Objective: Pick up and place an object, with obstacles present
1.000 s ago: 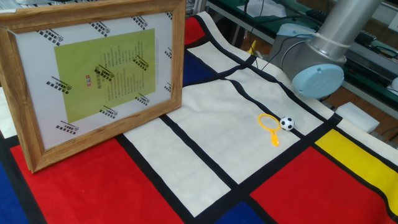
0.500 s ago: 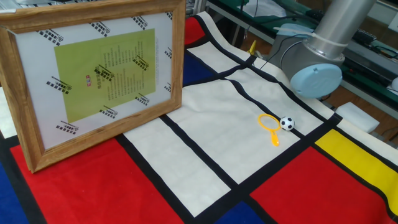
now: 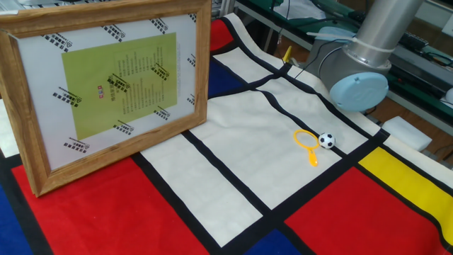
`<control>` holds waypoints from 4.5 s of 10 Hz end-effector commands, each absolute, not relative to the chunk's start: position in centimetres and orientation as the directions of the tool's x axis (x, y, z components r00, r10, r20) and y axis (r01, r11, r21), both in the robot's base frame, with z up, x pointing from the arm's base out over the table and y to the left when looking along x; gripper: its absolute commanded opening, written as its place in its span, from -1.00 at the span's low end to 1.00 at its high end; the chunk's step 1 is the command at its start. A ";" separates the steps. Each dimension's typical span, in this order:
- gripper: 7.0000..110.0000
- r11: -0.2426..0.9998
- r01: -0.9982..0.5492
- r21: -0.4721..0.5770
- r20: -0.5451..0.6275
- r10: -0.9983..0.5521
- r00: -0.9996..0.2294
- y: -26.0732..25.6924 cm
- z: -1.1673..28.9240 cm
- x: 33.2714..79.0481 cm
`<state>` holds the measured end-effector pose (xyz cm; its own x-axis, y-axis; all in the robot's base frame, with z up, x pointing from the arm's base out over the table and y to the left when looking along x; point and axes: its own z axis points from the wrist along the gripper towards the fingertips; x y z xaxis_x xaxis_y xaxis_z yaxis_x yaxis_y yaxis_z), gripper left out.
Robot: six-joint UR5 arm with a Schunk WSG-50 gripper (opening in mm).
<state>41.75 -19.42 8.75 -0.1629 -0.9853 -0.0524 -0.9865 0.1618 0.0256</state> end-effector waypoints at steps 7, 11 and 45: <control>0.57 0.080 -0.996 0.050 -0.067 -0.994 -0.083 -18.1 6.9 41.4; 0.57 0.077 -0.996 0.046 -0.086 -0.993 -0.080 -17.2 6.0 41.6; 0.57 0.070 -0.998 0.002 -0.100 -0.993 -0.070 -17.2 3.9 42.0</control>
